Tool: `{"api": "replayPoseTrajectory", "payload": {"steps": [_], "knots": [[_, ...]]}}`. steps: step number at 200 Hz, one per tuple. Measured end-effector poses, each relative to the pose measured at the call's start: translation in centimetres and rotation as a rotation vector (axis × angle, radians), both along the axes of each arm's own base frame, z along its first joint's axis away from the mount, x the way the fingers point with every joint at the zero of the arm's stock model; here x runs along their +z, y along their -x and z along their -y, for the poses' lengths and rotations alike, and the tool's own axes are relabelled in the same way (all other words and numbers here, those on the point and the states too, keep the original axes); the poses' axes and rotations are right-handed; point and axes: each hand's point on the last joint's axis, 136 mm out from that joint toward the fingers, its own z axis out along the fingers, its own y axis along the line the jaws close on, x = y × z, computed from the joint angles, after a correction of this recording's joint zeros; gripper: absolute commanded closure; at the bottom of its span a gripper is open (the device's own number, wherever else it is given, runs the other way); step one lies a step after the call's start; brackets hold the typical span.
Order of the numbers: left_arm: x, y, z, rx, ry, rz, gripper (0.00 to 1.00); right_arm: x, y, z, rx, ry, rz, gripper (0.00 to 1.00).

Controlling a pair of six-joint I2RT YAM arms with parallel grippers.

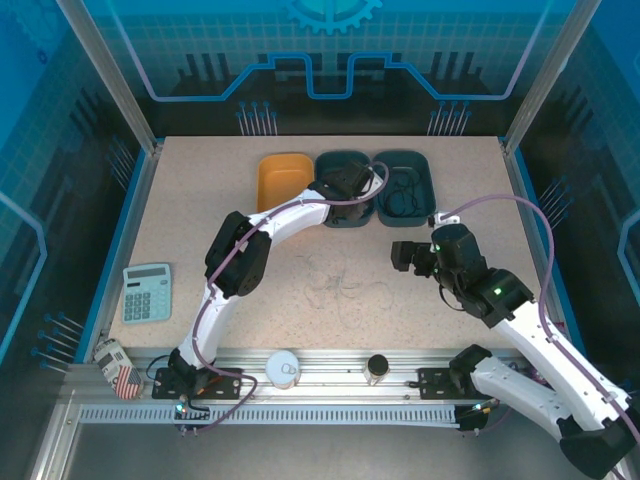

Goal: Untangle the cables

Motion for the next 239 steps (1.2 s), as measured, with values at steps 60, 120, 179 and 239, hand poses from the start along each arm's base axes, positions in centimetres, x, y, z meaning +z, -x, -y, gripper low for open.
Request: {"api": "replayPoseTrajectory", "payload": {"steps": [60, 120, 179, 239], "knots": [[2.7, 1.3, -0.1, 0.01, 0.056, -0.035, 0.38, 2.1, 0.0, 0.8, -0.031, 0.018, 0.015, 0.0], [10.2, 2.2, -1.6, 0.084, 0.159, 0.056, 0.07, 1.0, -0.3, 0.5, -0.026, 0.052, -0.043, 0.0], [13.8, 7.5, -6.8, 0.263, 0.279, 0.051, 0.01, -0.7, -0.8, -1.1, 0.02, 0.066, -0.113, 0.01], [10.1, 15.6, -13.5, 0.506, 0.408, -0.078, 0.01, -4.7, -0.6, -5.0, 0.124, 0.15, -0.226, 0.0]]}}
